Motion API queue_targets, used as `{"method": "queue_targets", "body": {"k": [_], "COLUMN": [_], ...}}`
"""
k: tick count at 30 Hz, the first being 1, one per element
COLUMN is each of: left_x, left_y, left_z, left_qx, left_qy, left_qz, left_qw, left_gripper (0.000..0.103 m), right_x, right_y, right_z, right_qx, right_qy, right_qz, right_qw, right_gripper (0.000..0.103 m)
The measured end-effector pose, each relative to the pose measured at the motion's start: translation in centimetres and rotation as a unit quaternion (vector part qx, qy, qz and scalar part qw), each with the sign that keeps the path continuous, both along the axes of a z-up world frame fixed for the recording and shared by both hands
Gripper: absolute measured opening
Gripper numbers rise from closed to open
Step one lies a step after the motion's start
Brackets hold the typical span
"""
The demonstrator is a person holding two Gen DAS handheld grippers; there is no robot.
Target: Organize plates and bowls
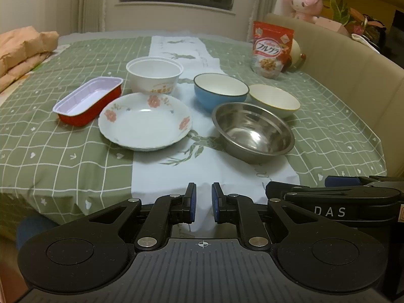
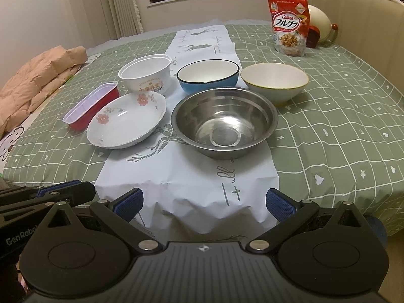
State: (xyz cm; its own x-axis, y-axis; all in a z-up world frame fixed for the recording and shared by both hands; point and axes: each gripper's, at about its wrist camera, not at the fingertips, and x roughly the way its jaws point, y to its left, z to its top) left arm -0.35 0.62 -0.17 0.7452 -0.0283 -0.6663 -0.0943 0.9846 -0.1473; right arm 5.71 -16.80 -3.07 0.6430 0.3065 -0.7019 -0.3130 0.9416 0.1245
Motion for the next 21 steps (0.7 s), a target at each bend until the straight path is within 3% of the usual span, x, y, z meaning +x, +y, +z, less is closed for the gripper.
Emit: {"method": "queue_targets", "body": {"k": [21], "left_x": [-0.04], "left_y": [0.15], "left_z": [-0.15], "left_qx": [-0.001], "left_qy": [0.002], "left_qz": [0.001], "left_qw": [1.0000], "left_gripper": [0.015], "right_x": [-0.11], "right_y": [0.21], "right_z": [0.02], "right_qx": [0.002], "right_qy": [0.001], "right_qz": [0.000], "right_qw": [1.000], "right_gripper": [0.103]}}
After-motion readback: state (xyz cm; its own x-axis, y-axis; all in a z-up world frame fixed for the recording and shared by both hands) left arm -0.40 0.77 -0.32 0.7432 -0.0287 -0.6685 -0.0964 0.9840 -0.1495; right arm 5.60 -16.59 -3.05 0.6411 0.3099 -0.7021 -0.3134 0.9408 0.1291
